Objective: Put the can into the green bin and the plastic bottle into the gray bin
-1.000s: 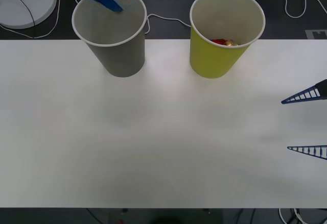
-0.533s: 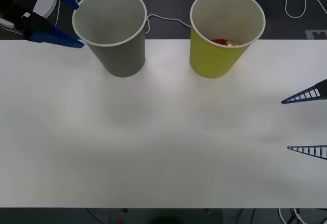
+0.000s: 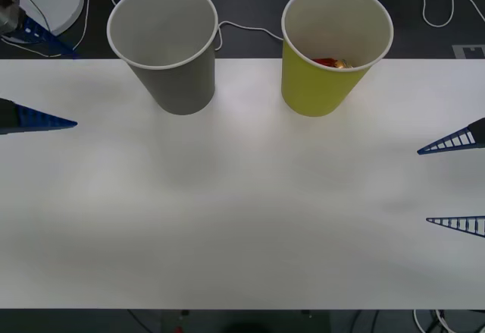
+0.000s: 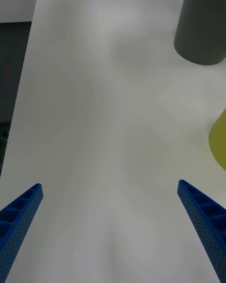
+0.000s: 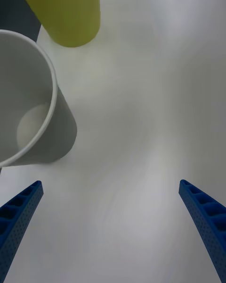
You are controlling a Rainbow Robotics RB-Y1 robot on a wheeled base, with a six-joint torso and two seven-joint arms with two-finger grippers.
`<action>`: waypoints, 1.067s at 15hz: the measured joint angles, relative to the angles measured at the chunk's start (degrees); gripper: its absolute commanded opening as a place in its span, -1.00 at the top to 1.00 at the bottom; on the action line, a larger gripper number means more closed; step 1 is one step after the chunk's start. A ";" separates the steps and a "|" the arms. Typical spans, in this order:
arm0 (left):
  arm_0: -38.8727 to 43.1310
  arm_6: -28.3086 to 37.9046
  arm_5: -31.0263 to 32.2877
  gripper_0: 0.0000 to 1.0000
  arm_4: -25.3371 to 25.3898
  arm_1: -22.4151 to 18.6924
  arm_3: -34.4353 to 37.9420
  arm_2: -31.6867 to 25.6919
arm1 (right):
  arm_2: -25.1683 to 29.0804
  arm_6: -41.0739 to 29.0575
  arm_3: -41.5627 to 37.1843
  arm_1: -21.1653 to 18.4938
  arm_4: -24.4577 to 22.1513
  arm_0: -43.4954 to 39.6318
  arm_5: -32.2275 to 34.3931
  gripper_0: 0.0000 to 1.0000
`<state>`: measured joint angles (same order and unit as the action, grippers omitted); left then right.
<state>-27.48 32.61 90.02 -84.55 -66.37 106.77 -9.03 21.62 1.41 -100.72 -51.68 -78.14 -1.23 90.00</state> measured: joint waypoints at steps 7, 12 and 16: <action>10.65 -13.41 0.00 -1.00 1.40 0.00 0.38 -4.72 | 0.00 0.00 0.00 0.00 0.00 0.00 0.00 -1.00; 14.95 -16.02 0.00 -1.00 2.66 1.25 0.31 -6.41 | 0.00 0.00 0.00 0.00 0.00 0.00 0.00 -1.00; 17.25 -18.08 0.00 -1.00 2.56 2.62 0.30 -7.08 | 0.00 0.00 0.00 0.00 0.00 0.00 0.00 -1.00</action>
<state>-10.23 14.53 90.01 -82.00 -63.75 107.07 -16.11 21.62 1.41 -100.72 -51.68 -78.14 -1.23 90.00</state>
